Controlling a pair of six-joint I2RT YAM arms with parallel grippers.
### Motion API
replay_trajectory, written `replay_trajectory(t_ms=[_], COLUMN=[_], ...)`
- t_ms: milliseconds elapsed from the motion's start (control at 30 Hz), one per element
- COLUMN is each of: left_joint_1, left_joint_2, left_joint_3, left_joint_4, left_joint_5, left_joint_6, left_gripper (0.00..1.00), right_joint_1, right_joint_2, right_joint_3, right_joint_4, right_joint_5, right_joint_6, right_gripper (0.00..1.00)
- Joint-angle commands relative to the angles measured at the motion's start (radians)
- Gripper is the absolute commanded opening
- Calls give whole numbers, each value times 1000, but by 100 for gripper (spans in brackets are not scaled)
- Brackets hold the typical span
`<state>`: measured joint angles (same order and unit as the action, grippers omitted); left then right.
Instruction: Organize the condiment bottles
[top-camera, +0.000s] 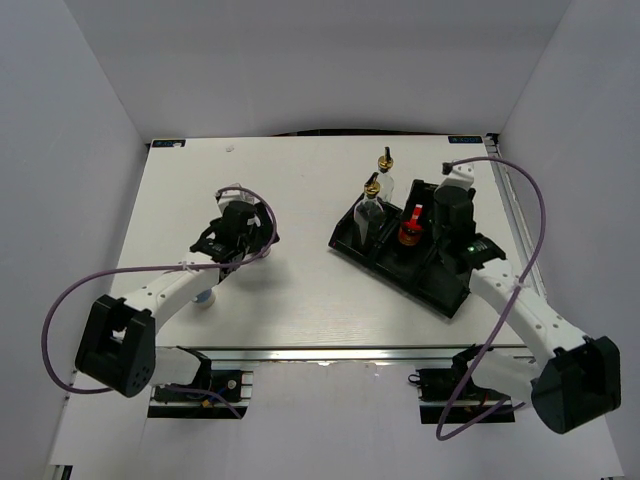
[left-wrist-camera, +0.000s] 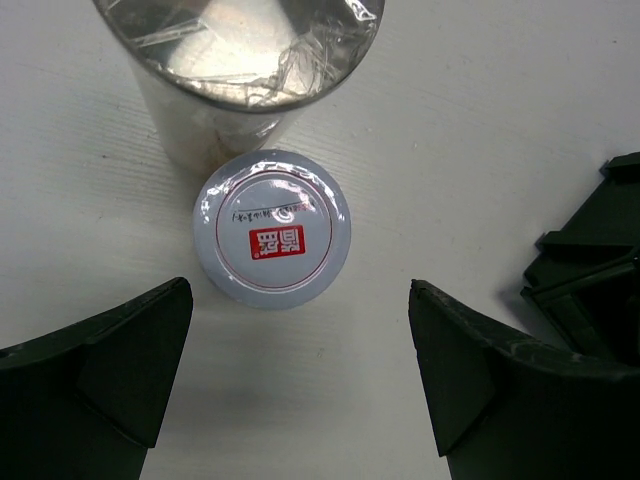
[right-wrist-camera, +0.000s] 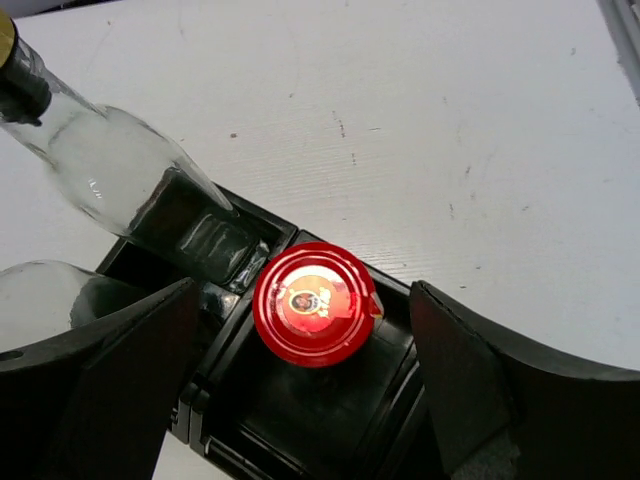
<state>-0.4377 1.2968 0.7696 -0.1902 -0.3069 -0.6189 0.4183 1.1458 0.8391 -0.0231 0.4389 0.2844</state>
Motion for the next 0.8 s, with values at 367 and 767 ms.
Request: replay_trajectory(t_ms=[367,767], left_joint_1=[-10,-30], left_joint_2=[177,190], left_joint_3=[172,189], left_joint_4=[-60,-133], left_joint_5=[-164,-153], left_joint_6=[44,31], left_gripper=[95,63], right_joint_1=[-6,-4], right_joint_2=[-288,-296], right_joint_3=[-54,-54], right_joint_4=[-98,-123], right_joint_5=[106,141], right_joint_6=[52,55], right_gripper=[89,90])
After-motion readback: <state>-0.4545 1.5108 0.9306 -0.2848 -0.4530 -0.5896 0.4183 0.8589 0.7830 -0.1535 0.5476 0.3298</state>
